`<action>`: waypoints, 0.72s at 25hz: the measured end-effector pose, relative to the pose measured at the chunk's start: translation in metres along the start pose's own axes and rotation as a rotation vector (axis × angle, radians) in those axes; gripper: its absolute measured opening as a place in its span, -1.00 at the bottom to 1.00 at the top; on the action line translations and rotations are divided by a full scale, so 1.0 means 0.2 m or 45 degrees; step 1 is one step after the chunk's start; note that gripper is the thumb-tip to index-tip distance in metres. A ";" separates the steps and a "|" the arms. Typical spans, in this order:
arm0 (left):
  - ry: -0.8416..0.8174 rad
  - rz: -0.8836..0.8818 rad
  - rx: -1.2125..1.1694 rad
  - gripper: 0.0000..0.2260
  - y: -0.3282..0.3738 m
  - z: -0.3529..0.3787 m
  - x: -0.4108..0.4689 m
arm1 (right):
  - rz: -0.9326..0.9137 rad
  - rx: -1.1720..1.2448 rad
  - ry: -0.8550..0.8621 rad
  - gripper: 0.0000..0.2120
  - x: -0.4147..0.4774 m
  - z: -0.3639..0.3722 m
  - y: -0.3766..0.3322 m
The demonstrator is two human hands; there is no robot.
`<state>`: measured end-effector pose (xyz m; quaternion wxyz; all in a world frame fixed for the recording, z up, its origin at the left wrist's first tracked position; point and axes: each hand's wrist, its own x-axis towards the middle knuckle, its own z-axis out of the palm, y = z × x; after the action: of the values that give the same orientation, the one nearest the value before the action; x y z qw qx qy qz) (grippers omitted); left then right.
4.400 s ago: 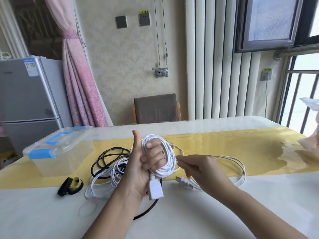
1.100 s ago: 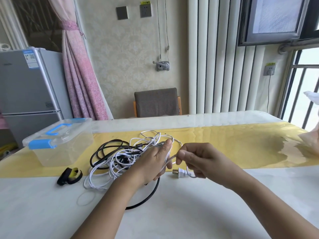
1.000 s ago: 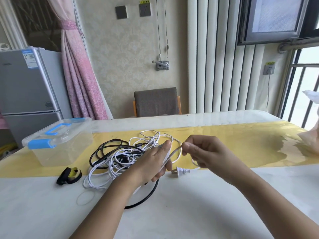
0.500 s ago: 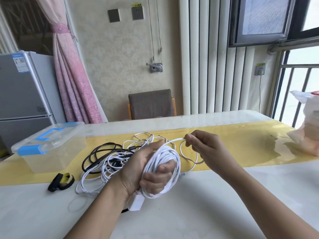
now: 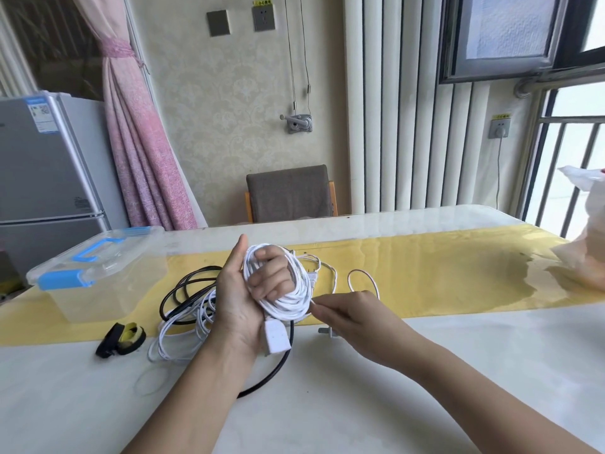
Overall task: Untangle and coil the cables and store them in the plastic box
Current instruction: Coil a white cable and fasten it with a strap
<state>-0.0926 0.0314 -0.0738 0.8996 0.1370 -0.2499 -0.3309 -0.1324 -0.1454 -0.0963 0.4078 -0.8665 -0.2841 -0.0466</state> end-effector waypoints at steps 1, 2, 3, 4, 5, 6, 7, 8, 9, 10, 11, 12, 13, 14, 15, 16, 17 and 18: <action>0.085 0.088 0.021 -0.57 -0.01 0.01 0.01 | -0.032 -0.033 -0.022 -0.67 0.00 0.01 0.00; 0.224 0.214 0.092 -0.58 -0.02 0.03 0.01 | -0.058 -0.084 -0.045 -0.66 0.00 0.02 0.00; 0.379 0.337 0.203 -0.58 -0.03 0.05 0.01 | -0.088 -0.132 -0.062 -0.67 0.00 0.02 0.00; 0.518 0.442 0.336 -0.59 -0.03 0.06 0.02 | -0.123 -0.167 -0.080 -0.68 -0.01 0.03 -0.01; 0.622 0.516 0.481 -0.58 -0.04 0.08 0.02 | -0.162 -0.193 -0.100 -0.67 -0.01 0.03 -0.02; 0.713 0.563 0.652 -0.57 -0.05 0.09 0.03 | -0.195 -0.211 -0.118 -0.66 -0.02 0.03 -0.03; 0.820 0.589 0.860 -0.55 -0.05 0.09 0.03 | -0.226 -0.230 -0.128 -0.66 -0.02 0.02 -0.04; 0.925 0.608 1.095 -0.53 -0.07 0.08 0.04 | -0.256 -0.251 -0.136 -0.65 -0.02 0.02 -0.05; 0.982 0.631 1.339 -0.52 -0.09 0.07 0.04 | -0.276 -0.271 -0.143 -0.65 -0.02 0.00 -0.05; 0.969 0.668 1.586 -0.53 -0.11 0.04 0.04 | -0.286 -0.292 -0.146 -0.69 -0.03 -0.01 -0.05; 0.892 0.713 1.826 -0.55 -0.13 0.01 0.04 | -0.299 -0.301 -0.143 -0.75 -0.03 -0.02 -0.05; 0.793 0.733 2.022 -0.60 -0.14 -0.01 0.03 | -0.305 -0.287 -0.141 -0.80 -0.04 -0.03 -0.06; 0.724 0.710 2.146 -0.61 -0.14 -0.03 0.02 | -0.299 -0.240 -0.140 -0.83 -0.05 -0.05 -0.07; 0.696 0.663 2.201 -0.61 -0.14 -0.05 0.01 | -0.277 -0.178 -0.132 -0.88 -0.05 -0.08 -0.08; 0.684 0.594 2.210 -0.60 -0.13 -0.05 0.01 | -0.262 -0.141 -0.099 -0.91 -0.05 -0.11 -0.08; 0.673 0.494 2.198 -0.58 -0.14 -0.04 0.00 | -0.262 -0.138 -0.032 -0.94 -0.06 -0.14 -0.09; 0.656 0.365 2.183 -0.52 -0.14 -0.03 0.00 | -0.261 -0.149 0.059 -0.95 -0.06 -0.17 -0.09; 0.642 0.213 2.168 -0.46 -0.15 -0.03 0.00 | -0.245 -0.150 0.156 -0.97 -0.06 -0.19 -0.09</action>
<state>-0.1051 0.0091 -0.0906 0.5423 0.8089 -0.2148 0.0737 -0.1462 -0.1698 -0.0622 0.3664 -0.8531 -0.3374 -0.1552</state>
